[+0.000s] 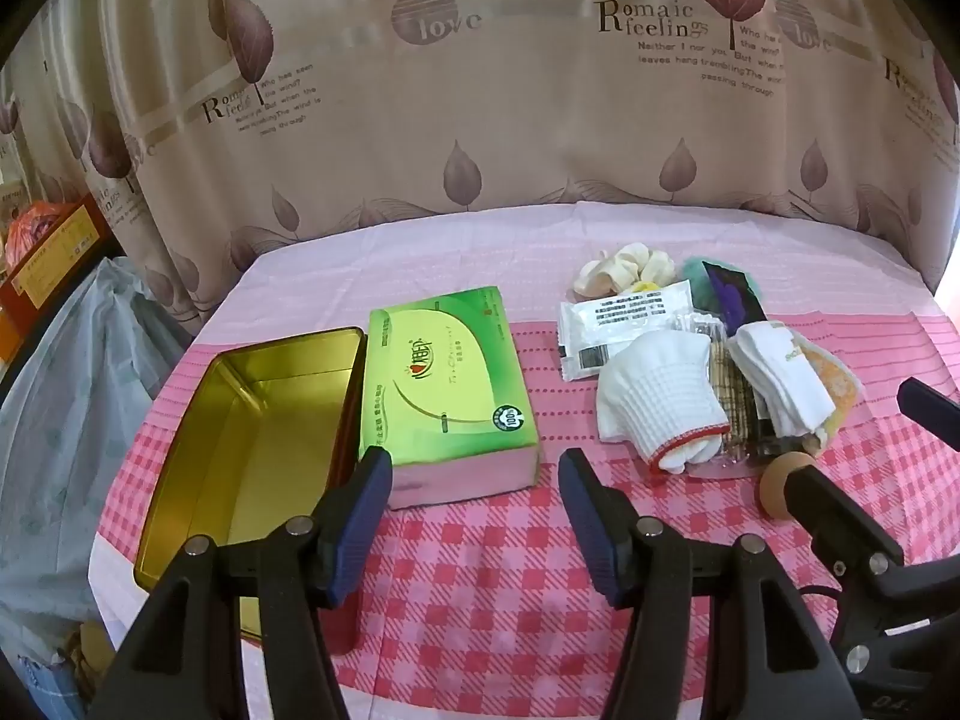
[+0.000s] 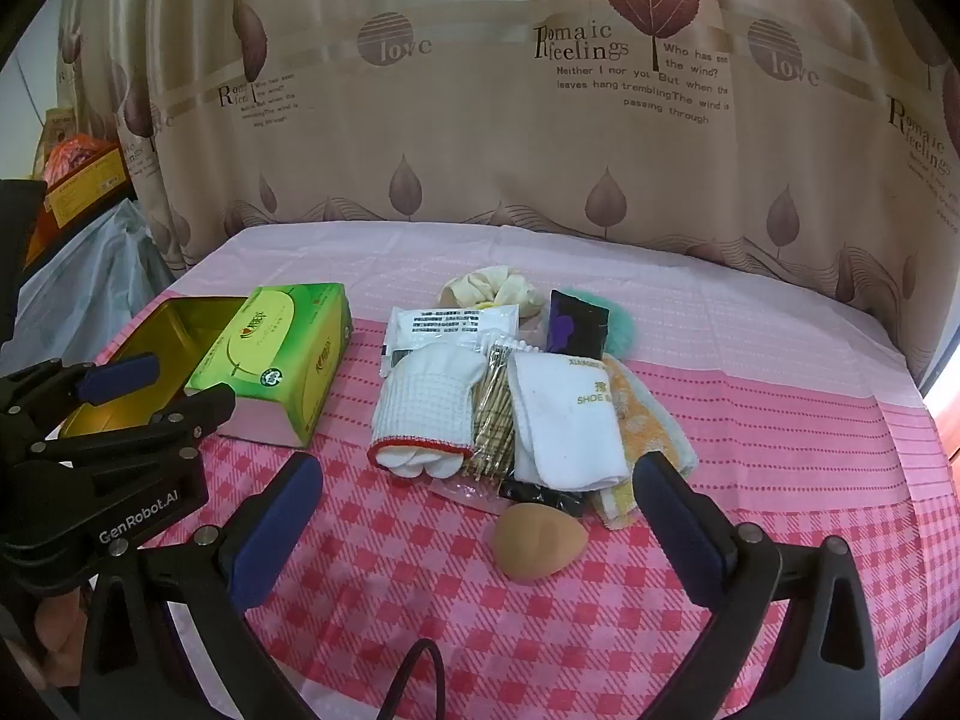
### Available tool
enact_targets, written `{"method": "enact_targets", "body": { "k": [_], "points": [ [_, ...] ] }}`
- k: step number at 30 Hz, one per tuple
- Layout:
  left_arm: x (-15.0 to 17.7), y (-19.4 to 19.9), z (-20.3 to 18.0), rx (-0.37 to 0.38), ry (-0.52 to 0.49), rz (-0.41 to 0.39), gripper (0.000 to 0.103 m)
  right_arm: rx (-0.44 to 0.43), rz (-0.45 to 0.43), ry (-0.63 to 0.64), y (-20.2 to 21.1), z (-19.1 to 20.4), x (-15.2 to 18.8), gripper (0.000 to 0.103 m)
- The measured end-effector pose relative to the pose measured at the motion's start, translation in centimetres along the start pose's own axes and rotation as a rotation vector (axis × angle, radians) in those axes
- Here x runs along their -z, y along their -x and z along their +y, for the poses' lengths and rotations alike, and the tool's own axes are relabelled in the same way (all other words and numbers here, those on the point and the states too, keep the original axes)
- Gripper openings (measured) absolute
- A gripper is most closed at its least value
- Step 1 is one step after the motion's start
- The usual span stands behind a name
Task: Organize soft objects
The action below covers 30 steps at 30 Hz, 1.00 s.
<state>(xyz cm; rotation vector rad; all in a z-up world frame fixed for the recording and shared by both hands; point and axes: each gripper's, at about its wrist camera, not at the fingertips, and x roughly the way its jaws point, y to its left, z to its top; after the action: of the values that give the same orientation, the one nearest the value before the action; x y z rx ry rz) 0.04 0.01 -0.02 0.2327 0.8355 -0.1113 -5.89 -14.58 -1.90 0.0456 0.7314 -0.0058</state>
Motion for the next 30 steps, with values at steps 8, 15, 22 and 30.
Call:
{"method": "enact_targets", "body": {
  "k": [8, 15, 22, 30],
  "points": [
    [-0.04, 0.07, 0.04, -0.003, 0.001, -0.005, 0.059, 0.002, -0.004, 0.002, 0.05, 0.06, -0.01, 0.103],
    [0.17, -0.1, -0.06, 0.0, 0.001, -0.004, 0.059, 0.003, -0.004, 0.003, 0.04, 0.11, 0.01, 0.103],
    [0.21, -0.11, -0.09, -0.003, 0.001, -0.006, 0.059, 0.003, -0.004, 0.003, 0.04, 0.13, 0.03, 0.103],
    [0.08, 0.02, 0.02, -0.004, 0.001, -0.007, 0.059, 0.003, -0.004, 0.004, 0.05, 0.12, 0.06, 0.103]
  ]
}}
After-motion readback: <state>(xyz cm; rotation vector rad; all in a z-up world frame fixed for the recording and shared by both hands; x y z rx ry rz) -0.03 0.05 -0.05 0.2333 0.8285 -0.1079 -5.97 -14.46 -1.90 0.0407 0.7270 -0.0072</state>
